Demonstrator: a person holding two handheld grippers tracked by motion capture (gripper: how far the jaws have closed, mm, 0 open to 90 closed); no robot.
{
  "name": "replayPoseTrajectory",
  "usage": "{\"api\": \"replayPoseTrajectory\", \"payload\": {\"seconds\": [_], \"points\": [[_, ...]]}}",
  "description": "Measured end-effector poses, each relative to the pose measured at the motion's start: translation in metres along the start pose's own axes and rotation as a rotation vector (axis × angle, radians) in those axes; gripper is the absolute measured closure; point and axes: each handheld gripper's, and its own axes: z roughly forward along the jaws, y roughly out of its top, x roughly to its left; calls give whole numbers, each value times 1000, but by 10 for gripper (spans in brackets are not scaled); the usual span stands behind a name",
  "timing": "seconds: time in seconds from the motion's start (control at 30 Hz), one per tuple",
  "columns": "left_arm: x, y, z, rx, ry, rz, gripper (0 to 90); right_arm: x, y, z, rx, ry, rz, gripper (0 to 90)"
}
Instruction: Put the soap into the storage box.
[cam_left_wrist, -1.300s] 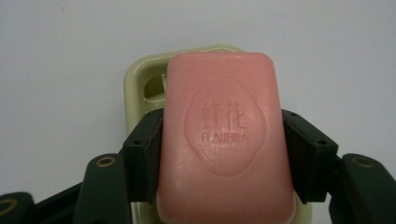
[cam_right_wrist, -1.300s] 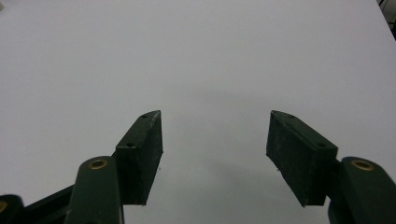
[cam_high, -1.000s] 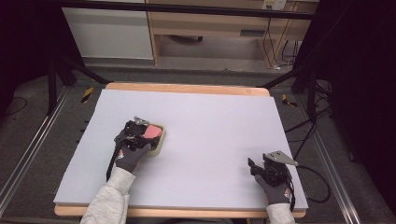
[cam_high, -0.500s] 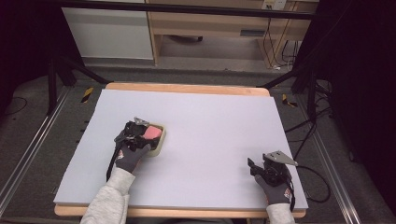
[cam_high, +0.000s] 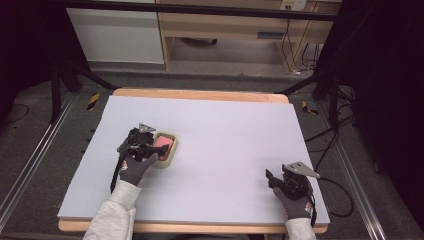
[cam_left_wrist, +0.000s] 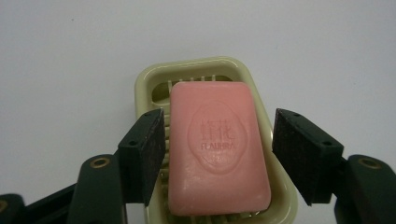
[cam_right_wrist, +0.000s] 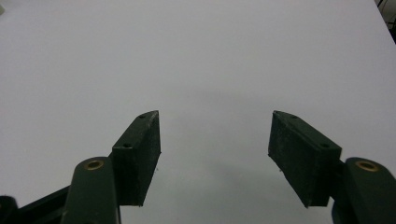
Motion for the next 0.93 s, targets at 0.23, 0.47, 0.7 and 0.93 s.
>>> {"api": "replayPoseTrajectory", "payload": {"seconds": [0.23,0.47,0.7,0.93], "points": [[2,0,-18,-67,-8,15,268,-1,0,0,0,-7,-1,325],[8,-15,-36,-104,-10,27,217,-1,-1,0,4,-5,1,310],[16,-45,-45,-87,3,35,211,-4,-2,-1,8,-7,15,300],[25,-71,-50,-73,15,16,200,-7,-5,-2,19,-6,24,280]]}}
